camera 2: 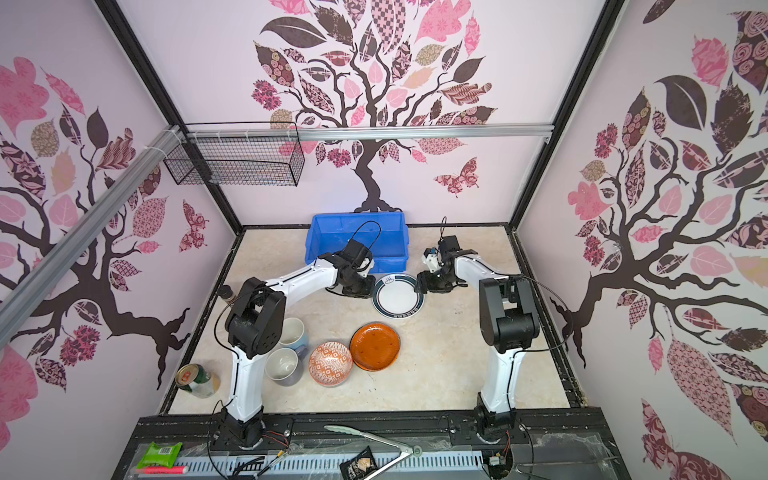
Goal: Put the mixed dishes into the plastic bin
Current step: 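Lower both grippers to the top plate's rim from opposite sides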
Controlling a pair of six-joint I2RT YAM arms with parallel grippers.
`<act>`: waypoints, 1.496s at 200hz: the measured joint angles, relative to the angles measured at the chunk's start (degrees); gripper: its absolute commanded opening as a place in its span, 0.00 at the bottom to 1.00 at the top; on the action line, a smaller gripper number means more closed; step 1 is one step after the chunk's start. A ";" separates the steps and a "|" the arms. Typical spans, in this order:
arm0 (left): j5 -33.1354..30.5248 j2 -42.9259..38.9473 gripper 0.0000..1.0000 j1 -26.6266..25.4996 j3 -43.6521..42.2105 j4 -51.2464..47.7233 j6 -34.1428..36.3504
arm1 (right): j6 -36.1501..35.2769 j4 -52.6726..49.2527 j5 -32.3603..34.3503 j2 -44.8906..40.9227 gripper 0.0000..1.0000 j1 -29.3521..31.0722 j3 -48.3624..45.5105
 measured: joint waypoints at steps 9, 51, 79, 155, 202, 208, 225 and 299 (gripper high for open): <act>0.24 0.00 0.10 0.00 0.00 0.09 -0.09 | 0.04 0.00 0.00 0.00 0.71 0.00 0.02; 0.52 0.02 0.09 0.00 0.00 0.22 -0.31 | 0.02 -0.02 0.00 0.00 0.74 0.00 0.00; 0.33 0.04 0.14 0.00 0.00 0.22 -0.39 | -0.02 -0.02 0.00 0.00 0.76 0.00 0.00; -0.15 0.24 0.16 0.00 0.00 0.31 -0.72 | -0.42 -0.07 0.00 0.00 0.77 0.00 0.02; -0.11 1.73 0.12 0.00 0.09 0.42 -0.70 | -0.39 -0.17 0.00 0.00 0.76 0.00 0.02; -0.11 1.79 0.12 0.00 0.09 0.44 -0.70 | -0.39 -0.17 0.00 0.00 0.76 0.00 0.02; -0.13 1.79 0.10 0.00 0.22 0.48 -0.70 | -0.42 -0.17 0.00 0.00 0.74 0.00 0.02; 0.37 3.08 0.05 0.00 2.29 0.44 -0.72 | -0.42 -0.20 0.00 0.22 0.68 -0.04 0.04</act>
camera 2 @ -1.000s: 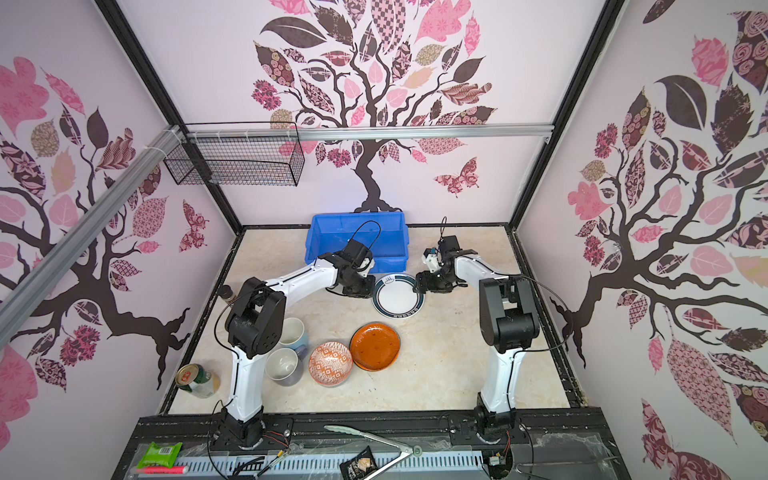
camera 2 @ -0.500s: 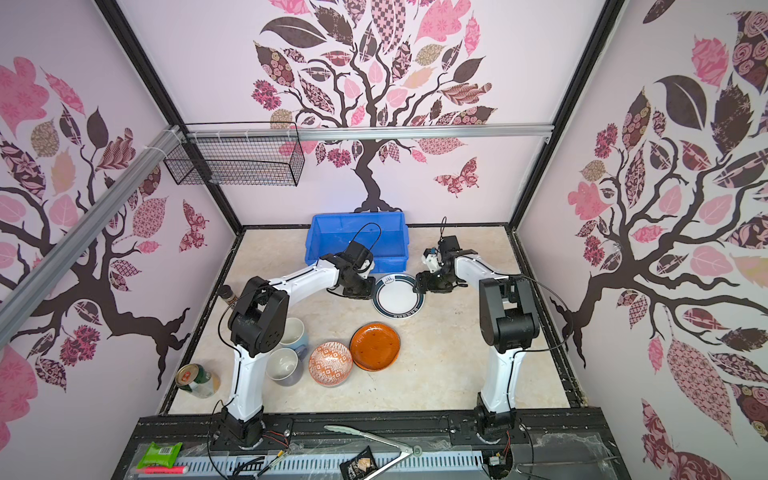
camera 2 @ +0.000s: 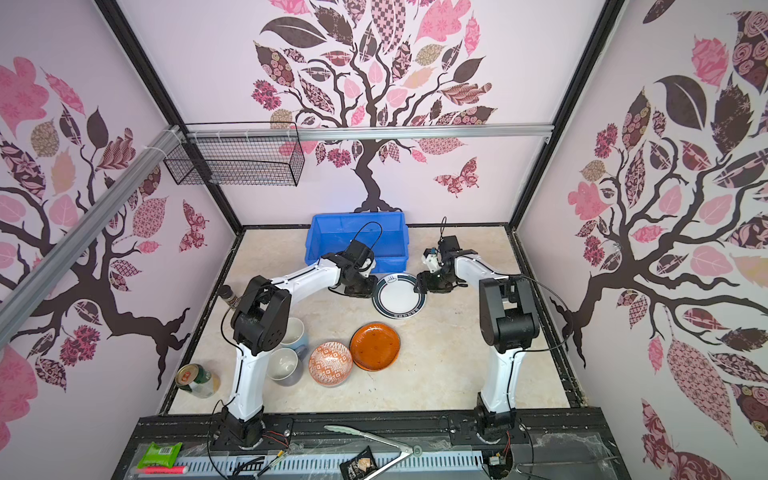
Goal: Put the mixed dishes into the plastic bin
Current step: 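Lower both grippers to the top plate's rim from opposite sides, then pinch the top plate's rim with the right gripper and lift it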
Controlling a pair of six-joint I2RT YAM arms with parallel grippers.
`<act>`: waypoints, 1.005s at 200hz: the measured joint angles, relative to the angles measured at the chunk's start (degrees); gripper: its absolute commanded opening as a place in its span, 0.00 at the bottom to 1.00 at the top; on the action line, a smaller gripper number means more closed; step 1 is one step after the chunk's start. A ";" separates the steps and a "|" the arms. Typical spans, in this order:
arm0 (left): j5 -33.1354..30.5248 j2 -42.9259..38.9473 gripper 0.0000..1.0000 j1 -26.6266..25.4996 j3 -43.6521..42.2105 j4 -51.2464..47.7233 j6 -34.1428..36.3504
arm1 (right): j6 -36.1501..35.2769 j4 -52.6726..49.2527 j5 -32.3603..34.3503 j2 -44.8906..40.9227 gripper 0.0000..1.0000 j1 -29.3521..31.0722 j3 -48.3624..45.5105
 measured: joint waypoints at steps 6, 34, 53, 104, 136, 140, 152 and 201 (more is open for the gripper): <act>0.13 0.26 0.04 0.00 0.31 -0.04 0.00 | 0.00 0.00 -0.02 0.20 0.68 -0.02 0.02; 0.85 1.25 0.03 0.02 1.51 0.13 0.00 | 0.04 -0.07 -0.24 1.40 0.64 -0.35 0.02; 1.22 1.40 0.03 0.02 1.68 0.20 0.00 | -0.02 -0.09 -0.42 1.60 0.58 -0.72 0.02; 2.71 2.73 0.02 0.00 3.32 -0.09 -0.02 | 0.50 -0.11 -1.90 1.64 0.37 -1.46 0.35; 4.04 3.45 0.02 -0.02 3.61 -0.11 -0.02 | 0.68 -0.15 -3.39 2.29 0.27 -2.51 0.70; 4.24 3.58 0.02 -0.04 3.76 -0.15 0.00 | 0.83 -0.17 -3.58 2.49 0.26 -2.67 0.76; 4.83 4.00 0.02 -0.09 4.42 -0.48 0.02 | 1.03 -0.22 -4.39 3.19 0.22 -3.04 0.94; 6.73 5.57 0.02 -0.35 6.01 -1.18 0.35 | 1.90 -1.03 -10.71 3.74 0.02 -4.76 3.32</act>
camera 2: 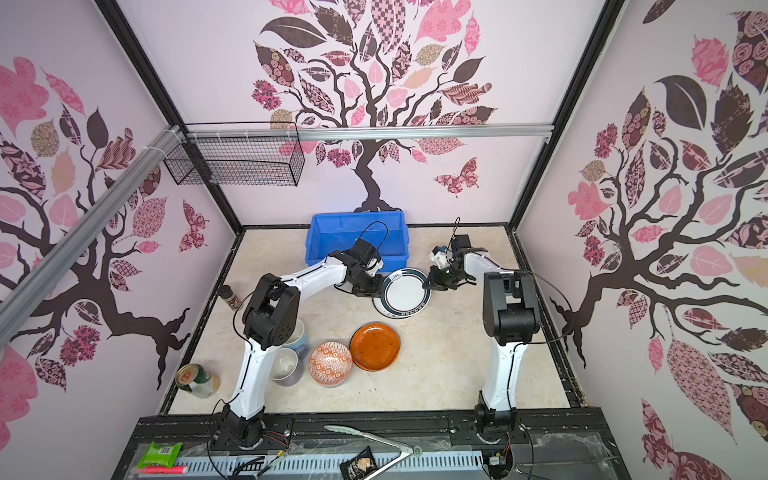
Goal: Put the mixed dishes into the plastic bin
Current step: 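Pinch the top plate's rim with the right gripper and lift it, then carry the plate over the bin with right gripper while left moves to bin edge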
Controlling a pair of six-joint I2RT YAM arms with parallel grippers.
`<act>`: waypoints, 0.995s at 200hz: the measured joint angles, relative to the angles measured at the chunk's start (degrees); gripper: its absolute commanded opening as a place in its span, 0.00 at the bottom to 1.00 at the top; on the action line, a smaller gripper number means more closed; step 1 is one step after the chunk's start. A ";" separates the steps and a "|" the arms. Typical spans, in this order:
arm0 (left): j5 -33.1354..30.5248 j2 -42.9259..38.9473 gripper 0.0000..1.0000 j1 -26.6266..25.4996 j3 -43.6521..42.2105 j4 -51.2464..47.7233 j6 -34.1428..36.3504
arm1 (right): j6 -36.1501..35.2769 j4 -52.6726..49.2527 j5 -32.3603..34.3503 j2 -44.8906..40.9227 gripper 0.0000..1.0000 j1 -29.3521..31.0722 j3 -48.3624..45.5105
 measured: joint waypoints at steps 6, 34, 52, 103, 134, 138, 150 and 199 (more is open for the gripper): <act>0.07 0.09 0.02 -0.13 0.00 0.04 0.09 | -0.04 0.02 -0.02 0.02 0.02 0.07 0.00; -0.04 0.11 0.05 -0.48 0.00 -0.33 0.50 | -0.15 -0.26 -0.83 0.00 0.02 0.22 0.00; -0.48 0.07 0.09 -0.48 0.00 -0.76 0.72 | -0.17 -0.37 -1.40 -0.04 0.02 0.13 0.00; -2.69 -4.22 0.29 1.11 -0.07 -2.43 1.29 | -1.92 -2.38 -3.50 -0.44 0.00 -0.44 0.02; -3.21 -10.08 0.41 4.83 -0.07 -2.45 1.16 | -3.39 -5.57 -3.98 -0.70 0.00 -0.79 0.35; -3.41 -10.75 0.43 5.33 -0.07 -2.40 1.01 | -3.61 -6.14 -4.04 -0.70 0.00 -0.79 0.50; -4.17 -12.61 0.44 6.82 -0.07 -2.34 1.20 | -4.48 -7.87 -4.04 -0.74 0.00 -0.81 1.05; -7.98 -14.56 0.47 10.54 0.11 -4.17 2.34 | -7.04 -13.53 -3.37 -2.71 0.00 -0.81 3.10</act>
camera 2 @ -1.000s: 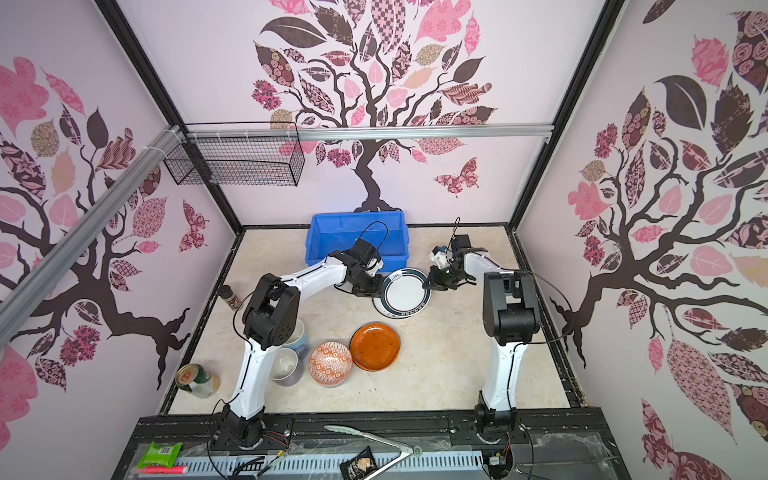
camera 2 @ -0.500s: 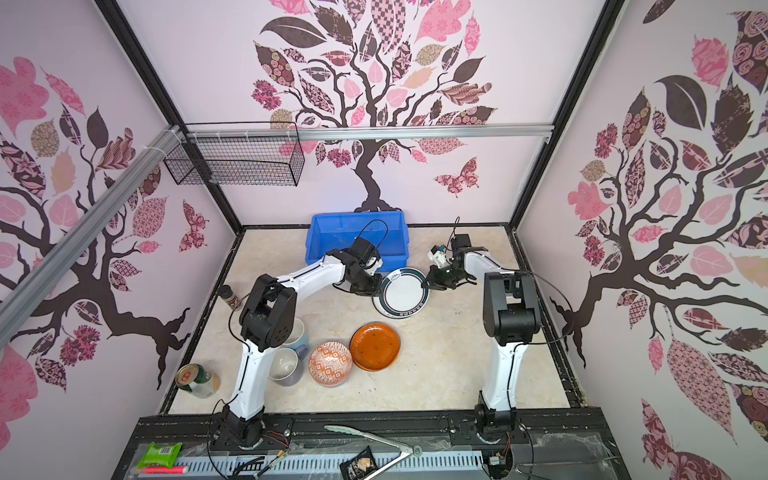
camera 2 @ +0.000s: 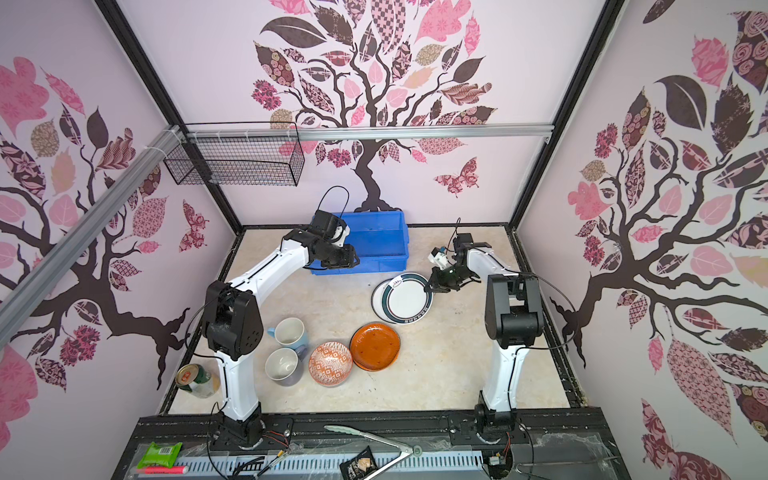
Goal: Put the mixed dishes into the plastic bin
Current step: 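Carry the plate over the bin with right gripper while left moves to bin edge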
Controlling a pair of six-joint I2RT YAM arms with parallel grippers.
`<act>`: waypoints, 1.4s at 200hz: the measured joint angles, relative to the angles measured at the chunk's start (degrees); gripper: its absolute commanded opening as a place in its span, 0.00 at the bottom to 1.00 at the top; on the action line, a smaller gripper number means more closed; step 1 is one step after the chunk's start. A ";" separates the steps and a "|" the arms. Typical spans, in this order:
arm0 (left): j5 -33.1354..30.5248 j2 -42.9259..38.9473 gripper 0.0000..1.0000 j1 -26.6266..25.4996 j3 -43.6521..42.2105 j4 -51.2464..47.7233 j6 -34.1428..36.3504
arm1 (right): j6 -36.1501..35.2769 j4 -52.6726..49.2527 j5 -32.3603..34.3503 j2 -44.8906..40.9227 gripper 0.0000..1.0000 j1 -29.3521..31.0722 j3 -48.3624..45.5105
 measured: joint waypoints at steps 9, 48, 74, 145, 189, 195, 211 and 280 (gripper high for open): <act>-0.50 0.00 0.47 0.70 0.15 -0.76 0.17 | -0.04 -0.55 -0.02 -0.52 0.00 -0.02 0.83; -2.86 0.00 0.49 4.85 1.25 -2.03 0.35 | 0.22 -1.60 -0.74 -1.77 0.00 -0.07 6.03; -4.92 0.00 0.53 7.69 1.77 -2.69 0.31 | 1.29 -1.55 -1.38 -1.77 0.00 -0.07 8.92; -11.15 0.09 0.56 12.31 2.56 -3.96 1.22 | 7.63 2.32 -5.01 -0.94 0.00 -0.07 17.33; -14.05 3.39 0.56 13.38 7.85 -4.61 1.99 | 12.17 7.58 -6.38 3.72 0.00 -0.07 23.69; -14.47 4.13 0.56 13.38 8.52 -4.68 2.10 | 12.90 8.28 -6.47 4.55 0.00 -0.07 24.35; -15.43 6.08 0.57 13.42 9.86 -4.76 2.62 | 14.84 10.05 -6.67 7.10 0.00 -0.07 26.32; -14.34 14.71 0.54 14.49 16.79 -6.67 4.04 | 19.93 13.68 -6.67 18.45 0.00 -0.07 38.32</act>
